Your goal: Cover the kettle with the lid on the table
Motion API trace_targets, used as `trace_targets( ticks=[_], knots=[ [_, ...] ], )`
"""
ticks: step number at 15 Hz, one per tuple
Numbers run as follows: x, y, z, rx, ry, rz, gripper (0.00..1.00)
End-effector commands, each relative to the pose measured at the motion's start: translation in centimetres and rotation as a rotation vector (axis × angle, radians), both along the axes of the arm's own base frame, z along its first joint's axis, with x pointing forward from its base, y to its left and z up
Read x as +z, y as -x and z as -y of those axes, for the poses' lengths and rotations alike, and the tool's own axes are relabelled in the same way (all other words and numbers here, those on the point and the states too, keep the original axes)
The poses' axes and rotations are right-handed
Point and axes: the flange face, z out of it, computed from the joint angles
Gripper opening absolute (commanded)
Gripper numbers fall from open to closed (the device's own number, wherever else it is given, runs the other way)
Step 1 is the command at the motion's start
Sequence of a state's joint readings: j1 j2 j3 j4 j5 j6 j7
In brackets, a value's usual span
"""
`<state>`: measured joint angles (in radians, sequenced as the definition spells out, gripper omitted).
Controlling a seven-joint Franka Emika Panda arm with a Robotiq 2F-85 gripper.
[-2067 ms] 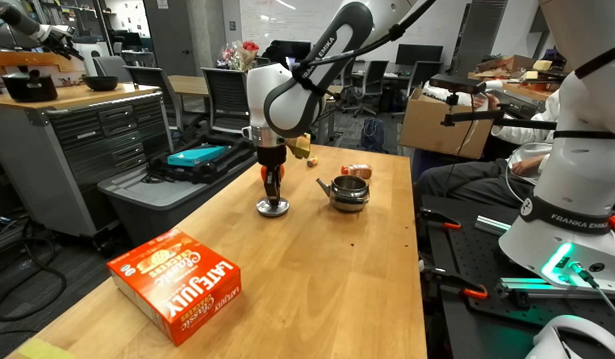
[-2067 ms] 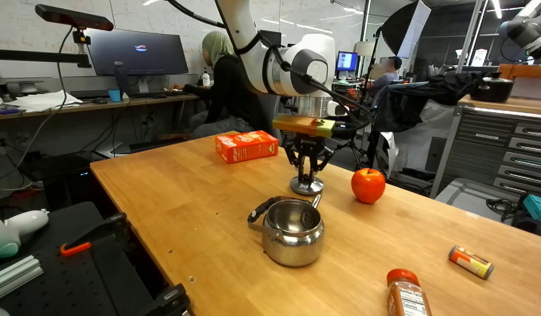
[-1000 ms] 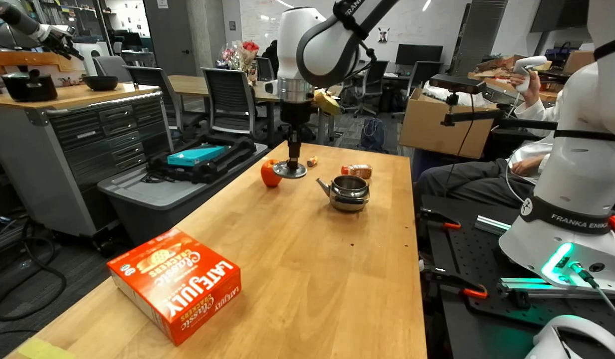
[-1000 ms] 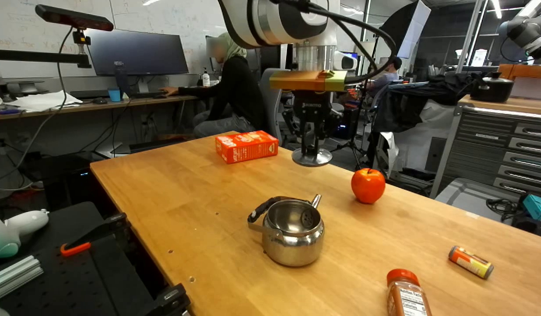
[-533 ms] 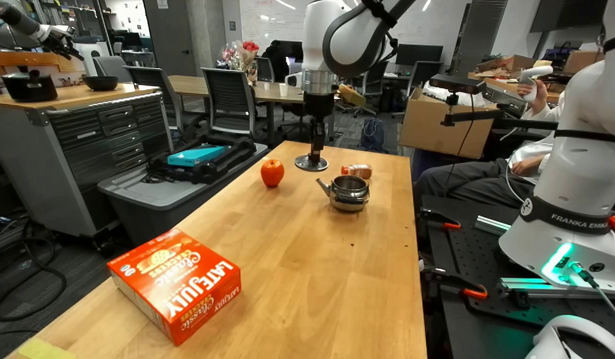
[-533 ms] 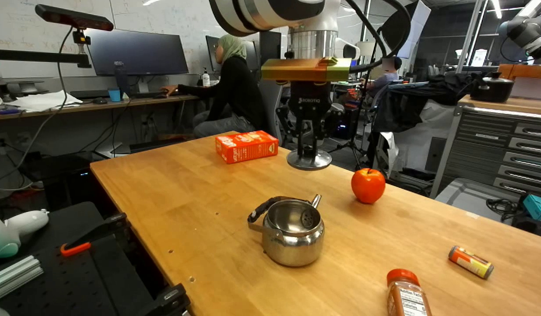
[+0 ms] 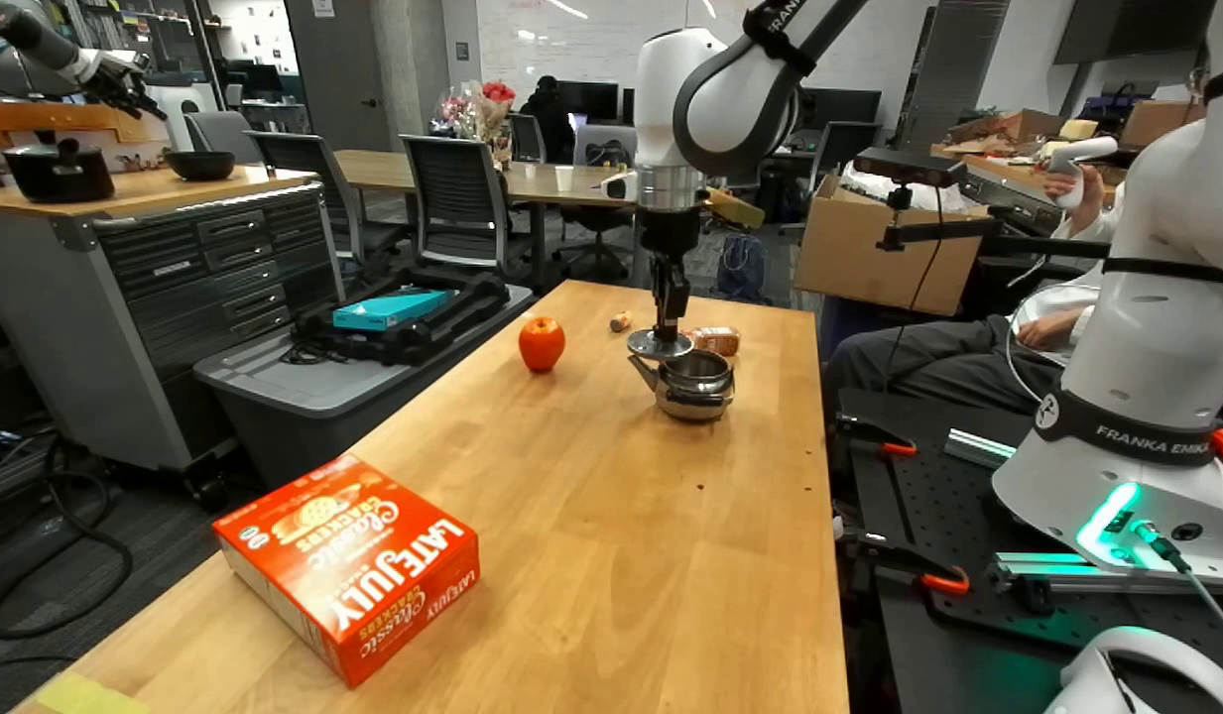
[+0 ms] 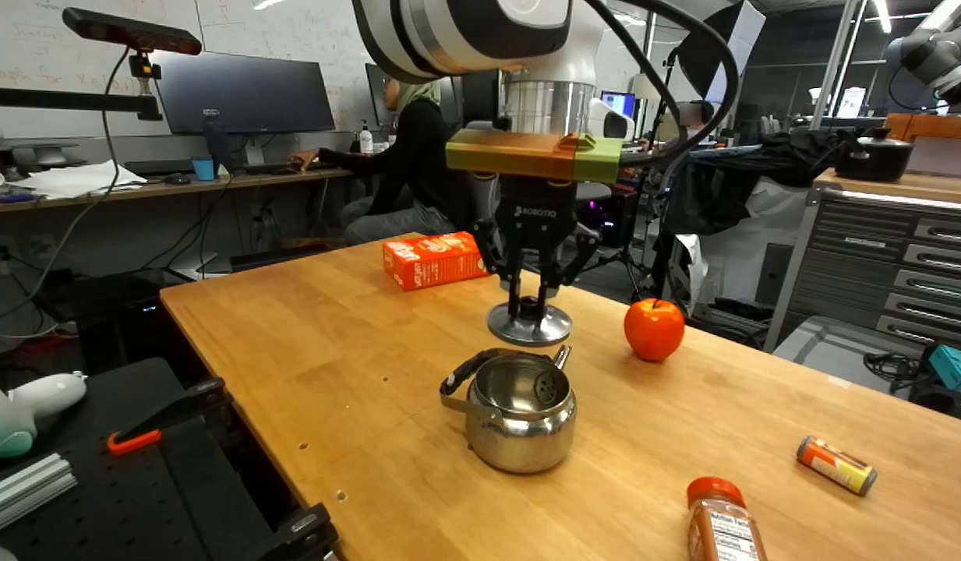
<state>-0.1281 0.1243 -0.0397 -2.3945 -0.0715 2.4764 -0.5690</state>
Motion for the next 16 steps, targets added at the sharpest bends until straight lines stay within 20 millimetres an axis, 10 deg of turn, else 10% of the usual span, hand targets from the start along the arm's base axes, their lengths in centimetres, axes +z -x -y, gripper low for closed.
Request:
trace_targets(
  ticks=[1, 9, 16],
  knots=[
    [0.5, 2.0, 0.7, 0.026, -0.006, 0.016, 0.07],
    [2.1, 5.8, 3.2, 0.014, 0.012, 0.032, 0.07],
    [1.5, 5.0, 4.1, 0.030, -0.018, 0.033, 0.07]
  ],
)
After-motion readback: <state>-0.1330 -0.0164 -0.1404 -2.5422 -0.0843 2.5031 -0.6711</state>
